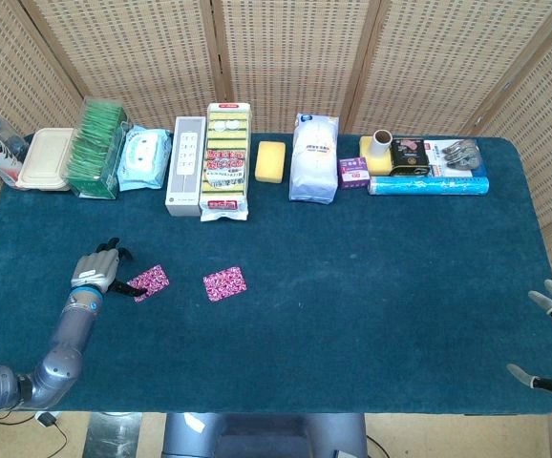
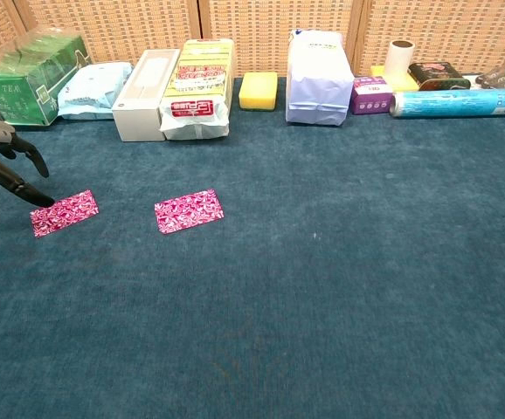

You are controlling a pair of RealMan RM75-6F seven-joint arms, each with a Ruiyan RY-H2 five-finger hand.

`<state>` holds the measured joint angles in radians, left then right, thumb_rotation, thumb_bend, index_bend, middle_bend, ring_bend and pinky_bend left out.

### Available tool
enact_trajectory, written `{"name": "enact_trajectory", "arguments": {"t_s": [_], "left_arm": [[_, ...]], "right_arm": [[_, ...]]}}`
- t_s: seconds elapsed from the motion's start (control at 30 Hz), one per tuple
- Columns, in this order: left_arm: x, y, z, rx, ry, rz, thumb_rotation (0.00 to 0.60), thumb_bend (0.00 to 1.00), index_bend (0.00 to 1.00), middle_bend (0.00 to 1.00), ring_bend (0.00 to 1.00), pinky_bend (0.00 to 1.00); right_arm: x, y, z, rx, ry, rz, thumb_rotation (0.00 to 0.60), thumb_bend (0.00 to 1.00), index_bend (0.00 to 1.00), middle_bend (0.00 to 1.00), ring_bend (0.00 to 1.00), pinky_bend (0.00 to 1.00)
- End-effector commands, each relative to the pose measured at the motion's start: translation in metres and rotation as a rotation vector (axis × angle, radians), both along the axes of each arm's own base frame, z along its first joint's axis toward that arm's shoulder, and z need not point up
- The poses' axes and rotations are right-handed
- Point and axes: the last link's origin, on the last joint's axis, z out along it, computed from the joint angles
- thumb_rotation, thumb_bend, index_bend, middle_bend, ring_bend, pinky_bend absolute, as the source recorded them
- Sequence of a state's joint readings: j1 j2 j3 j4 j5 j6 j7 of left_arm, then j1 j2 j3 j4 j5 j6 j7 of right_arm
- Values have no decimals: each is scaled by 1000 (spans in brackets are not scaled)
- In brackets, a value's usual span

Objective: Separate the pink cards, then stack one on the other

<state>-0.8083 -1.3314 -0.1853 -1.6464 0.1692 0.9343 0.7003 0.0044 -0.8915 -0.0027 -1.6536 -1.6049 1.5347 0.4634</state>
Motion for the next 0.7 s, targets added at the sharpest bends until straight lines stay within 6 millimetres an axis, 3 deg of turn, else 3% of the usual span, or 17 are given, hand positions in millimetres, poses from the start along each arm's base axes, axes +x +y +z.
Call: {"name": "enact_trajectory", "arguments": {"t_s": [0.03, 0.7], "left_arm": [[2, 1, -4, -10, 8, -2, 417, 28, 238, 0, 0, 171], [21, 9, -22, -33, 18, -1, 416, 32, 238, 0, 0, 172]], "right_arm": [[0, 0, 0, -1, -1, 0, 600, 0, 103, 0, 0, 0], [-1, -2, 3, -5, -8, -3, 600, 0, 102, 0, 0, 0]]}}
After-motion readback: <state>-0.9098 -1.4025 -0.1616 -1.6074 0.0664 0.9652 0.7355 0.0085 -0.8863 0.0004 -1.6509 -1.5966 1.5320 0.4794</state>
